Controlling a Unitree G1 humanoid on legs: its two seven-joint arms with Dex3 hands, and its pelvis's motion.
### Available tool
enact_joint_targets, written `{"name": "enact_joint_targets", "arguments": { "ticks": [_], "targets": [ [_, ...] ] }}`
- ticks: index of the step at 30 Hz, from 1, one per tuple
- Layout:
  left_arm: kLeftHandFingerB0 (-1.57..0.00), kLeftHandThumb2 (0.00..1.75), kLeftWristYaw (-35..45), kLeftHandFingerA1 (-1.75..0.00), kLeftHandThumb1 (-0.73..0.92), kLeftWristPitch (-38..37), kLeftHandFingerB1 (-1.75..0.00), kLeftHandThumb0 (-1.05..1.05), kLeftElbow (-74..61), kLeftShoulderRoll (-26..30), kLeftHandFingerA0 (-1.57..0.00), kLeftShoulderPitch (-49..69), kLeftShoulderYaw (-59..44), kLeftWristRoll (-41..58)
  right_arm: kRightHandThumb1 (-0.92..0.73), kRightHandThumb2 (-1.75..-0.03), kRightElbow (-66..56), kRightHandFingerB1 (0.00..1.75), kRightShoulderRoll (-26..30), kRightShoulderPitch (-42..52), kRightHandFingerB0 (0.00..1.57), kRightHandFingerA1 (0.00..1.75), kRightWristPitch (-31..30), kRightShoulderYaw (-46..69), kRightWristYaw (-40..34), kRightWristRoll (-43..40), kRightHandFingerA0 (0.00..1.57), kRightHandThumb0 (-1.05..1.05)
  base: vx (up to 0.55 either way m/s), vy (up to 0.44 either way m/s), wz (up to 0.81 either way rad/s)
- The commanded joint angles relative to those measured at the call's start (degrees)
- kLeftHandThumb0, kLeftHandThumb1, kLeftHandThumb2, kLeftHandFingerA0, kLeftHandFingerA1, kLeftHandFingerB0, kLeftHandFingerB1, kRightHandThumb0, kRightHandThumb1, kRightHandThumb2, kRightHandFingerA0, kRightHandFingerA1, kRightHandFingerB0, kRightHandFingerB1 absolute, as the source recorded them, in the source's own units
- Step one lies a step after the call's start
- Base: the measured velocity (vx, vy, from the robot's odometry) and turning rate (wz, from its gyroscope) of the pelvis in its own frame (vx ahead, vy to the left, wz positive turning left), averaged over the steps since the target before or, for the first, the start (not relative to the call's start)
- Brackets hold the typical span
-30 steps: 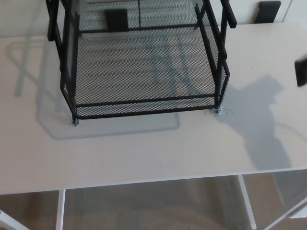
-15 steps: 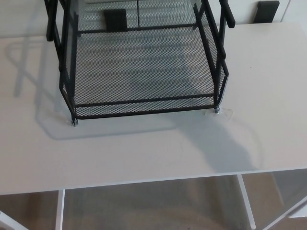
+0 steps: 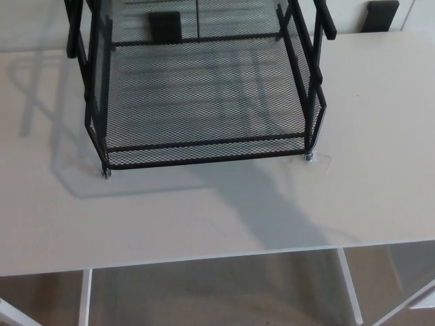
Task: The robot walks towards a desk on which a file tray is kept in the middle and a stapler is kept to its right. The robot lifts the stapler using its right hand and places it on the file tray.
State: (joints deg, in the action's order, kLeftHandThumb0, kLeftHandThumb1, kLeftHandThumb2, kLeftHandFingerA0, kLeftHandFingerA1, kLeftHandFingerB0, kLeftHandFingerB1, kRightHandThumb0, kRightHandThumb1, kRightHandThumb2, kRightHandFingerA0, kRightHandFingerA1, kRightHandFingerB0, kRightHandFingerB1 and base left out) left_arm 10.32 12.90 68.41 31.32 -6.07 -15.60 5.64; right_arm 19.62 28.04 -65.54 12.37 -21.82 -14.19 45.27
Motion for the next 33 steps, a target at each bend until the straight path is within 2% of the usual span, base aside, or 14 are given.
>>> {"name": "enact_joint_targets", "arguments": {
  "ticks": [1,4,5,8,9,11,13,19,21,27,28,29,30,33],
  "targets": [
    [-0.09,1.20,-0.54,-0.73,0.70,-2.38,-0.61,-0.83,-0.14,0.38,-0.28,0.17,0.42,-0.69,-0.72,-0.71,0.91,1.04,-4.48,-2.25,0.85,1.65,-4.53,-3.51,9.50,2.71,0.96,-0.33,0.00,0.000,0.00],
    [-0.13,1.16,-0.47,-0.76,0.69,-1.56,-0.64,-0.87,-0.31,0.21,-0.31,-0.38,-0.30,0.22,-0.70,-0.79,1.93,1.06,-6.33,-1.88,0.83,1.63,-5.64,-4.80,11.90,2.90,0.97,-0.29,0.00,0.000,0.00],
    [-0.12,0.71,-0.71,-0.81,0.92,-1.31,-0.65,-0.86,-0.10,0.15,-0.24,-0.68,-0.51,0.40,-0.69,-0.79,2.14,1.00,-6.78,-1.47,0.85,1.62,-5.68,-4.96,12.36,2.72,0.95,-0.29,0.00,0.000,0.00],
    [-0.13,0.72,-0.88,-0.79,0.92,-1.31,-0.65,-0.86,0.32,0.10,-0.24,-1.05,-0.56,0.32,-0.65,-0.80,3.68,0.93,-8.25,-0.01,0.85,1.62,-5.10,-5.99,13.44,2.29,0.94,-0.25,0.00,0.000,0.00],
    [-0.12,1.15,-0.78,-0.74,0.68,-1.68,-0.62,-0.88,0.84,-0.02,-0.30,-1.37,-0.73,0.39,-0.74,-0.72,5.10,1.03,-9.32,1.99,0.80,1.63,-4.83,-7.25,13.54,2.42,0.91,-0.30,0.00,0.000,0.00],
    [-0.13,0.70,-0.59,-0.77,0.90,-2.09,-0.67,-0.89,1.34,-0.20,-0.18,-1.81,-1.00,0.52,-0.76,-0.72,6.81,1.10,-10.43,4.59,0.79,1.63,-5.11,-9.07,12.92,3.66,0.90,-0.31,0.00,0.000,0.00],
    [-0.12,1.16,-0.66,-0.75,0.67,-1.81,-0.62,-0.85,1.40,-0.12,-0.32,-2.38,-0.41,-0.20,-0.72,-0.73,9.17,1.11,-11.52,5.86,0.83,1.63,-4.30,-9.98,11.09,3.80,0.92,-0.26,0.00,0.000,0.00],
    [-0.09,0.78,0.72,-0.70,0.83,-0.63,-0.63,-0.88,-1.80,-0.13,-0.12,-1.17,-1.53,1.23,-0.77,-0.64,16.15,0.75,-13.16,7.32,0.84,1.58,-2.60,-12.70,4.08,6.74,0.91,-0.33,0.00,0.000,0.00],
    [-0.11,1.15,-0.05,-0.73,0.69,-1.08,-0.61,-0.86,-0.58,-0.15,-0.29,-1.90,0.33,-0.86,-0.70,-0.76,19.31,1.25,-14.63,7.28,0.76,1.66,-4.53,-15.08,4.00,8.99,0.85,-0.26,0.00,0.000,0.00],
    [-0.13,1.17,-0.38,-0.74,0.69,-1.93,-0.63,-0.83,0.92,-0.07,-0.31,-2.38,1.48,-1.38,-0.65,-0.70,20.69,1.17,-16.04,8.19,0.83,1.60,-5.30,-16.83,2.55,9.88,0.90,-0.35,0.00,0.000,0.00],
    [-0.14,0.72,-0.67,-0.78,0.92,-1.79,-0.65,-0.83,1.02,-0.17,-0.24,-2.38,1.21,-1.02,-0.71,-0.65,20.52,1.38,-16.59,8.38,0.72,1.71,-5.81,-18.32,2.79,11.31,0.84,-0.29,0.00,0.000,0.00],
    [-0.14,1.17,-0.49,-0.74,0.70,-1.79,-0.63,-0.88,0.73,-0.14,-0.31,-2.24,1.31,-0.98,-0.53,-0.95,20.59,1.09,-16.67,8.32,0.83,1.31,-5.84,-18.78,2.64,11.75,1.13,-0.35,0.00,0.000,0.00],
    [-0.13,1.15,0.00,-0.72,0.69,-0.93,-0.62,-0.86,-0.04,-0.17,-0.27,-2.11,0.79,-0.23,-0.69,-0.63,20.76,1.07,-17.07,7.99,0.79,1.71,-5.95,-19.46,2.98,12.08,0.88,-0.32,0.00,0.000,0.00],
    [0.00,1.19,-0.12,-0.61,0.59,-0.42,-0.56,-0.48,-0.36,-0.61,-0.08,-1.98,-1.41,1.91,-0.69,-0.64,19.85,0.81,-17.29,7.39,0.74,1.65,-6.36,-19.62,5.47,11.39,0.84,-0.32,0.00,0.000,0.00]
  ]
}}
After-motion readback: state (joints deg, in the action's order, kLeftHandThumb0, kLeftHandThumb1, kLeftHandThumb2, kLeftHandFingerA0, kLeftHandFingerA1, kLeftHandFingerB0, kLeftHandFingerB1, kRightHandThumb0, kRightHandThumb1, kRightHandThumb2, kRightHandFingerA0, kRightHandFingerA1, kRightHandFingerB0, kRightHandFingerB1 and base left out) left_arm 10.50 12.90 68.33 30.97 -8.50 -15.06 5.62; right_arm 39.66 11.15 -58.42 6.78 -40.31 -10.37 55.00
